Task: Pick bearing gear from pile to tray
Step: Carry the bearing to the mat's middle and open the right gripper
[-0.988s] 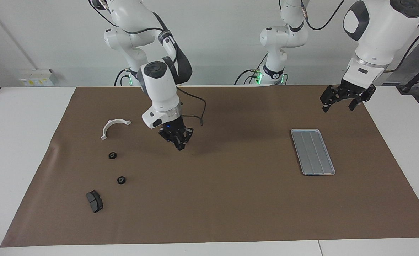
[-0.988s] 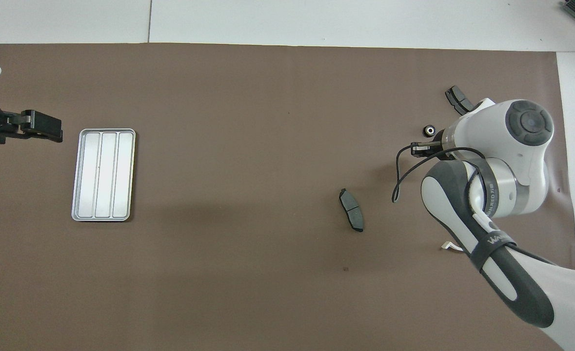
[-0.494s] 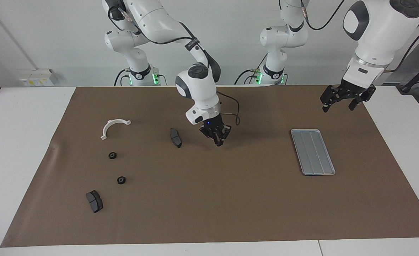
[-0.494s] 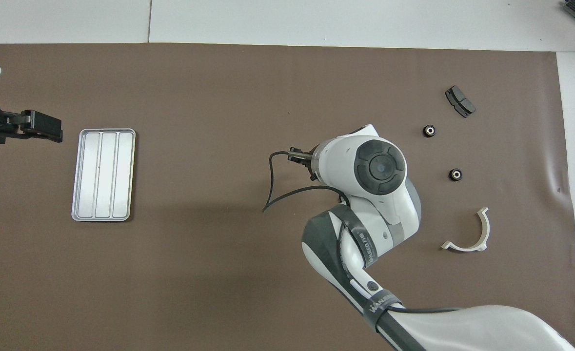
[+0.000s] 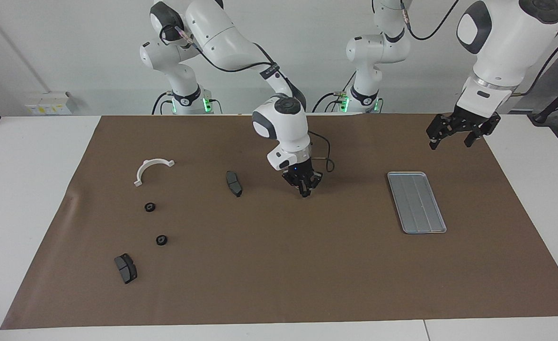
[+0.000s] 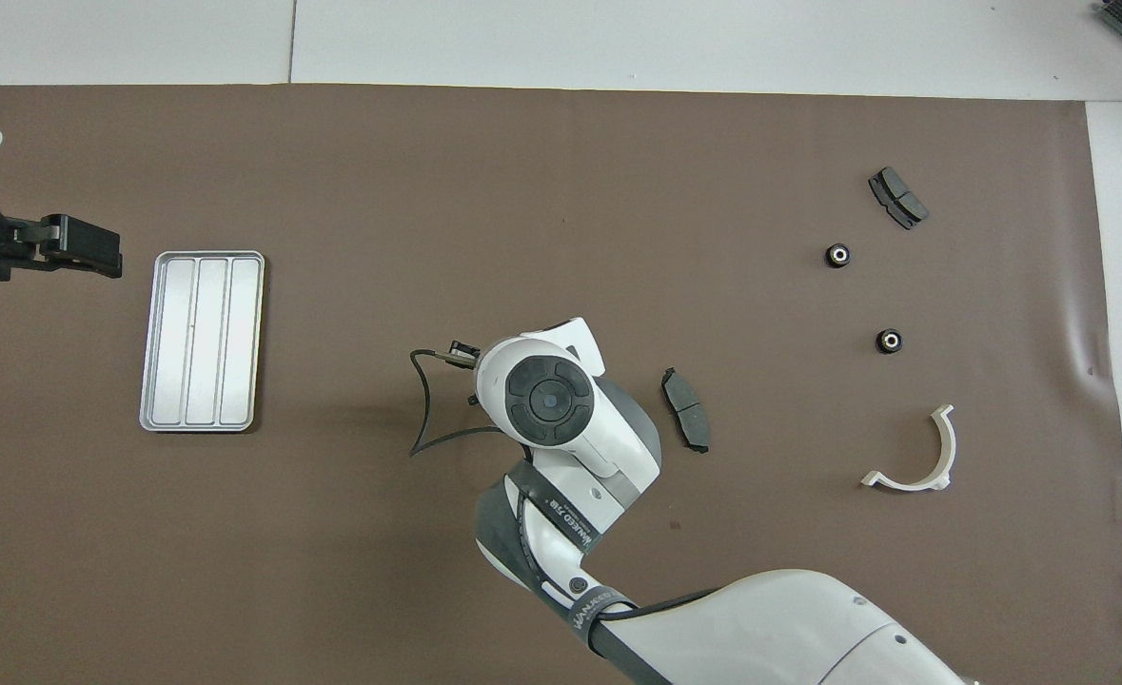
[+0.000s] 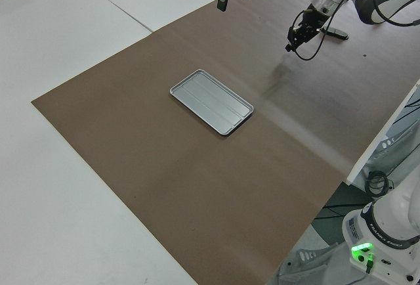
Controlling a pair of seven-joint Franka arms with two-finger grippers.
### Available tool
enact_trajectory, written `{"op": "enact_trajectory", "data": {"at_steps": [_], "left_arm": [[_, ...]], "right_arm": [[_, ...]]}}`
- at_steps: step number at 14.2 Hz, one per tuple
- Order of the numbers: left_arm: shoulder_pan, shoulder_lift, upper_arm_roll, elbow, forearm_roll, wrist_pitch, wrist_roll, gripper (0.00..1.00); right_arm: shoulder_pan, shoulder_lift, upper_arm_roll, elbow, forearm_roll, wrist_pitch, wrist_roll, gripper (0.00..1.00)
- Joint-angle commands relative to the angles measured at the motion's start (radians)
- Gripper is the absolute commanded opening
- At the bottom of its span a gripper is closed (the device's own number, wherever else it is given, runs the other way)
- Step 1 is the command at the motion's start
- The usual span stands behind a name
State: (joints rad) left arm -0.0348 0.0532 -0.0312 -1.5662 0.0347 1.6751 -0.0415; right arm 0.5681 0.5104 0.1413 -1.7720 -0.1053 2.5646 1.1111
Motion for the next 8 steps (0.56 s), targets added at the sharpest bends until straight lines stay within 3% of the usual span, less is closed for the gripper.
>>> {"op": "enact_trajectory", "data": {"at_steps": [1,2,6,8], "left_arm": [[-0.002,-0.032,0.005,-0.037,-0.009,0.009,0.005,1.0],[-0.002,-0.032,0.005,-0.037,-0.009,0.009,0.005,1.0],[-0.002,-0.032,0.005,-0.037,-0.009,0.009,0.005,1.0],[-0.002,-0.032,0.005,-0.037,-0.009,0.009,0.005,1.0]], "right_arm": [[-0.011,0.007,0.004,0.011,-0.047,-0.003,0.012,0.29],[-0.013,0.007,0.004,0.009,-0.047,-0.006,0.013,0.99],[-0.016,-0.006,-0.022,0.009,-0.102,-0.03,0.015,1.0],[-0.062,-0.073,-0.037,0.008,-0.117,-0.107,-0.011,1.0]]}}
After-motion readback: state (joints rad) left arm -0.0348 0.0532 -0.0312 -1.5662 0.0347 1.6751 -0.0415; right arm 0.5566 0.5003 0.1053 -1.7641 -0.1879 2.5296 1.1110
